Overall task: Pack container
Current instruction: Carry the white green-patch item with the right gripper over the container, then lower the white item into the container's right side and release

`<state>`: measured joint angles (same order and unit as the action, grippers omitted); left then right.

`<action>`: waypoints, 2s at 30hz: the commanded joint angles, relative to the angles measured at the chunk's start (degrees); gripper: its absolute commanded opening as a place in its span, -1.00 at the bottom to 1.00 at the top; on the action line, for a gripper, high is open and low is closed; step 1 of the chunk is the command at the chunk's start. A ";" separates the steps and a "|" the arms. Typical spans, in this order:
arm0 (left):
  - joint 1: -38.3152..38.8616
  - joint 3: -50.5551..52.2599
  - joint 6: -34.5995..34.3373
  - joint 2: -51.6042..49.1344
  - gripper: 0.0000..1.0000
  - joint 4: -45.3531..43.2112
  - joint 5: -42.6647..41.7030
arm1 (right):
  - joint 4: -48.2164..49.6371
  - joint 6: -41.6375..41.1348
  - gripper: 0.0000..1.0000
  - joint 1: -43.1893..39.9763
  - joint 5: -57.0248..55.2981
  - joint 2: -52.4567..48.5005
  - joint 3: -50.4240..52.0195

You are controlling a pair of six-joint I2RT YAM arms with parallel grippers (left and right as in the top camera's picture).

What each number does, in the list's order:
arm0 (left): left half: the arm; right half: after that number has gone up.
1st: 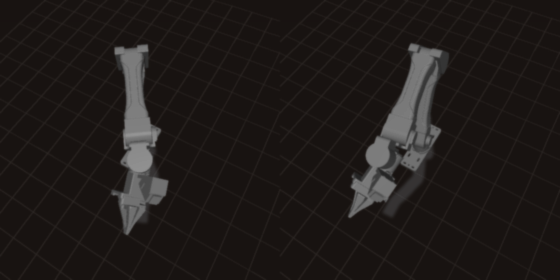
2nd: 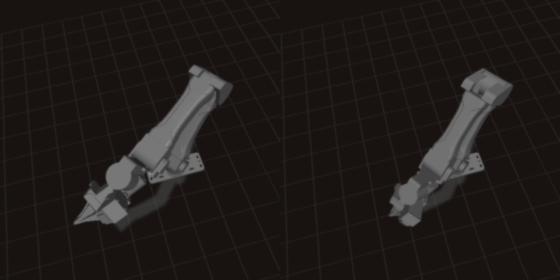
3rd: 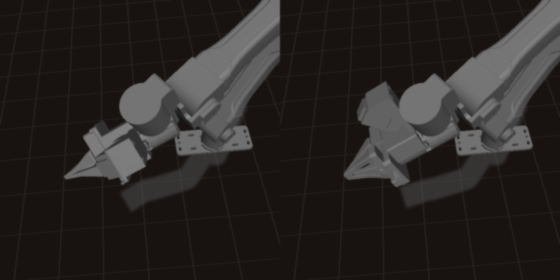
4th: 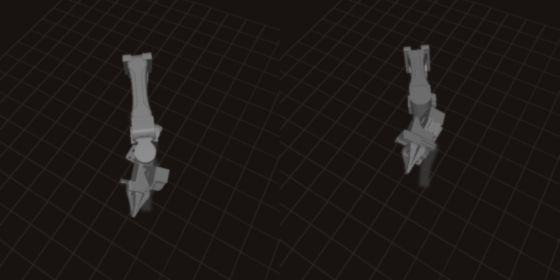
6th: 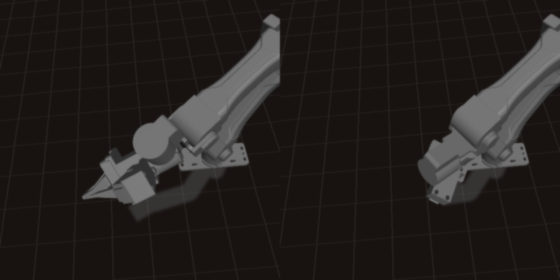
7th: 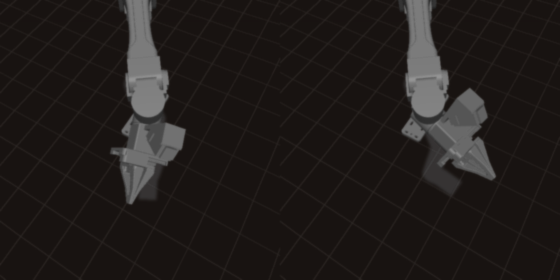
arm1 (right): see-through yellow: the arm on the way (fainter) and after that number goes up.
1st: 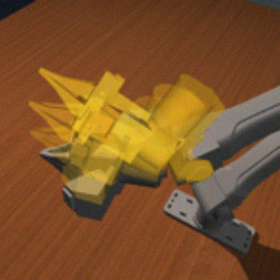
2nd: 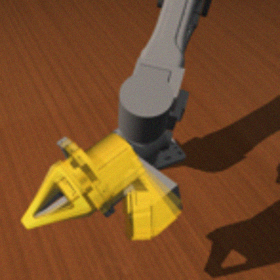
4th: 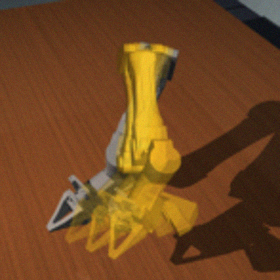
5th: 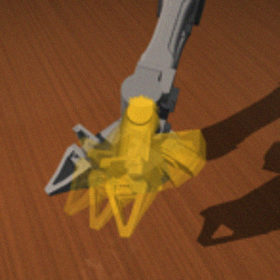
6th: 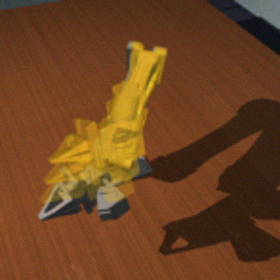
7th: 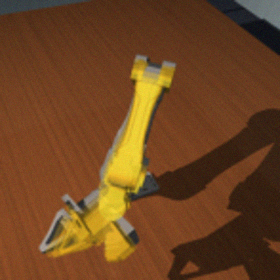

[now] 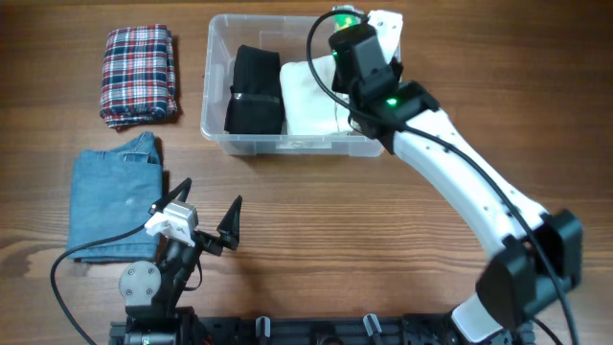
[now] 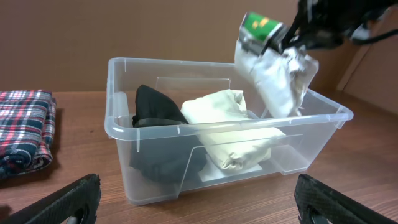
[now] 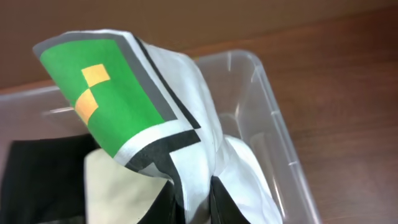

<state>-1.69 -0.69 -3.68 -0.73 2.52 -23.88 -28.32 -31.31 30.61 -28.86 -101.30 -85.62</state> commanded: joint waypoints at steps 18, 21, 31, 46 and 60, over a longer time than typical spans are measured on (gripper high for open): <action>-0.46 0.37 0.70 0.35 1.00 -0.13 0.11 | 1.70 -9.35 -0.65 0.20 -2.89 -9.16 -0.61; -0.46 0.37 0.70 0.35 0.99 -0.13 0.11 | 2.71 -9.31 -0.15 0.20 1.36 -10.03 -0.61; -0.46 0.37 0.70 0.35 0.99 -0.13 0.11 | 13.70 -0.15 0.26 0.17 1.77 -9.57 -0.63; -0.46 0.37 0.68 0.35 1.00 -0.13 0.11 | 18.47 1.16 0.04 -5.25 17.49 -14.03 -0.50; -0.46 0.37 0.70 0.31 0.99 -0.15 0.11 | 17.62 1.33 0.08 -3.19 23.96 -22.45 -0.22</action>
<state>-1.69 -0.69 -3.68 -0.73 2.52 -23.88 -9.58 -30.22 25.69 -6.87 -121.82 -86.08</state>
